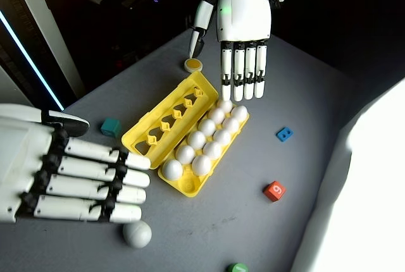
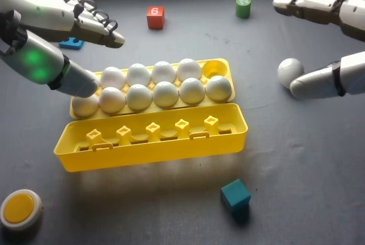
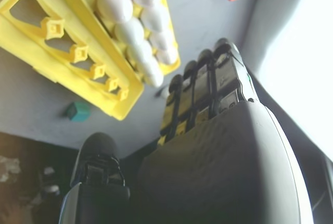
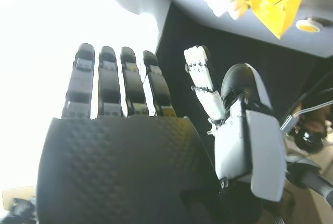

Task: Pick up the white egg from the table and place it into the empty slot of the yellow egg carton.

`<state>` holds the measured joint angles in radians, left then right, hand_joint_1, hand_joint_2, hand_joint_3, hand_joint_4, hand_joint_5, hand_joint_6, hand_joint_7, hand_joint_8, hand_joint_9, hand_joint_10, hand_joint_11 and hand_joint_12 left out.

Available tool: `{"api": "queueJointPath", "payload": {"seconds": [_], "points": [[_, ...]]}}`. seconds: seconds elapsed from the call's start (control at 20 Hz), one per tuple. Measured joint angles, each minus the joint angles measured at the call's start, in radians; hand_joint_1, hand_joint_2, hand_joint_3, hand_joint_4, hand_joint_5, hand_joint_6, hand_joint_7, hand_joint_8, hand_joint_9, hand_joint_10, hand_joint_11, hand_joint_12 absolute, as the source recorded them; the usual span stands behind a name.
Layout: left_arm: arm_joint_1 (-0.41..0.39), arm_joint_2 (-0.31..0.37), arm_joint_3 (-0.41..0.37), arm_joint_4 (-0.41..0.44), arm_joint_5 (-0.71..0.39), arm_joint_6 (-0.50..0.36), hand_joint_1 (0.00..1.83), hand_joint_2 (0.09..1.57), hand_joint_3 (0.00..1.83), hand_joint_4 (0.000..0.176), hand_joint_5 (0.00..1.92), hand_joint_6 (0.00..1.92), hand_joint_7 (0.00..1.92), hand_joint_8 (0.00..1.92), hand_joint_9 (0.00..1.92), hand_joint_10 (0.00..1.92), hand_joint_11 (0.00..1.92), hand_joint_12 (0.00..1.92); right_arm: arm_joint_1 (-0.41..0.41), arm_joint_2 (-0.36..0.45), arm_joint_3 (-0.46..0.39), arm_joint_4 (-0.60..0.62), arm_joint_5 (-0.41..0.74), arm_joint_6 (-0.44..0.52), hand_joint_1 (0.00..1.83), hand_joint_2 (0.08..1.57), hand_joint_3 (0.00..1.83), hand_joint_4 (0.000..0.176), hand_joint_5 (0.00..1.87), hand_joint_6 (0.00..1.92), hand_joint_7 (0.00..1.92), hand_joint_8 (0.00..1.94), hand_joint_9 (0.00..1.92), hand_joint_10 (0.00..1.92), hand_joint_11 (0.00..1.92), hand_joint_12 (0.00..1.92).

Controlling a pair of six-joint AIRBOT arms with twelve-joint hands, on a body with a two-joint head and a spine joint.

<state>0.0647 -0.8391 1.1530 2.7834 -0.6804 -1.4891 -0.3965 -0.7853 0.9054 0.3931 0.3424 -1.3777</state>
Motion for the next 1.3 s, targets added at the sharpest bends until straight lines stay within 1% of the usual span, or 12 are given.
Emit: {"api": "queueJointPath", "payload": {"seconds": [0.15,0.2,0.35,0.5,0.65,0.7,0.75,0.95,1.0,1.1,1.2,1.3], "points": [[0.001,0.000,0.014,0.002,-0.005,0.003,0.00,1.28,0.01,0.000,0.06,0.01,0.06,0.01,0.03,0.01,0.00,0.00,-0.007,-0.040,0.057,0.062,-0.003,-0.015,0.23,0.70,0.00,0.077,0.24,0.03,0.00,0.00,0.00,0.00,0.00,0.00],[0.001,0.000,0.021,-0.003,-0.004,0.004,0.00,1.28,0.00,0.000,0.04,0.00,0.05,0.00,0.02,0.00,0.00,0.00,-0.007,-0.059,0.075,0.084,0.005,-0.025,0.25,0.68,0.00,0.081,0.39,0.03,0.00,0.00,0.00,0.00,0.00,0.00],[-0.006,0.000,0.025,0.002,-0.009,0.004,0.00,1.29,0.01,0.000,0.05,0.01,0.06,0.00,0.02,0.00,0.00,0.00,-0.014,-0.147,0.154,0.265,0.013,-0.129,0.34,0.68,0.00,0.086,0.59,0.04,0.00,0.00,0.00,0.00,0.00,0.00],[-0.015,0.000,0.013,0.000,-0.011,0.027,0.00,1.29,0.00,0.000,0.05,0.00,0.05,0.00,0.02,0.00,0.00,0.00,-0.020,-0.188,0.196,0.384,0.030,-0.201,0.38,0.69,0.00,0.129,0.73,0.03,0.00,0.00,0.00,0.00,0.00,0.00],[-0.007,-0.005,0.006,-0.050,-0.017,0.045,0.00,1.29,0.01,0.000,0.08,0.01,0.08,0.01,0.05,0.01,0.00,0.00,-0.020,-0.216,0.214,0.475,0.109,-0.283,0.46,0.68,0.00,0.116,0.85,0.03,0.01,0.00,0.00,0.00,0.00,0.00],[-0.004,-0.007,0.000,-0.058,-0.019,0.054,0.00,1.30,0.01,0.000,0.07,0.01,0.07,0.01,0.04,0.01,0.00,0.00,-0.020,-0.229,0.220,0.513,0.125,-0.318,0.41,0.69,0.00,0.155,0.83,0.01,0.00,0.00,0.00,0.00,0.00,0.00],[0.001,-0.007,-0.008,-0.067,-0.023,0.060,0.00,1.30,0.01,0.000,0.08,0.01,0.07,0.01,0.04,0.01,0.00,0.00,-0.020,-0.248,0.233,0.576,0.134,-0.368,0.42,0.69,0.00,0.164,0.84,0.01,0.00,0.00,0.00,0.00,0.00,0.00],[0.003,-0.007,-0.019,-0.066,-0.026,0.072,0.00,1.30,0.00,0.000,0.09,0.01,0.08,0.01,0.06,0.01,0.01,0.01,-0.020,-0.299,0.272,0.715,0.157,-0.496,0.51,0.72,0.01,0.144,0.84,0.01,0.00,0.00,0.00,0.00,0.00,0.00],[0.011,-0.007,-0.022,-0.070,-0.021,0.072,0.00,1.30,0.00,0.000,0.08,0.01,0.09,0.01,0.06,0.01,0.02,0.01,-0.020,-0.310,0.283,0.742,0.166,-0.514,0.50,0.71,0.01,0.159,0.83,0.01,0.00,0.00,0.00,0.00,0.00,0.00],[0.018,-0.007,-0.022,-0.067,-0.026,0.072,0.00,1.29,0.00,0.000,0.09,0.01,0.08,0.01,0.06,0.01,0.01,0.01,-0.020,-0.325,0.297,0.774,0.183,-0.549,0.52,0.71,0.01,0.145,0.81,0.00,0.00,0.00,0.00,0.00,0.00,0.00],[0.021,-0.010,-0.022,-0.065,-0.016,0.072,0.00,1.29,0.00,0.000,0.08,0.00,0.07,0.00,0.05,0.01,0.01,0.01,-0.020,-0.337,0.311,0.806,0.193,-0.584,0.47,0.71,0.01,0.155,0.74,0.00,0.00,0.00,0.00,0.00,0.00,0.00],[0.022,-0.018,-0.021,-0.054,-0.014,0.056,0.00,1.30,0.01,0.000,0.08,0.01,0.06,0.00,0.05,0.00,0.02,0.01,-0.020,-0.356,0.328,0.844,0.210,-0.618,0.43,0.70,0.00,0.132,0.72,0.00,0.00,0.00,0.00,0.00,0.00,0.00]]}}
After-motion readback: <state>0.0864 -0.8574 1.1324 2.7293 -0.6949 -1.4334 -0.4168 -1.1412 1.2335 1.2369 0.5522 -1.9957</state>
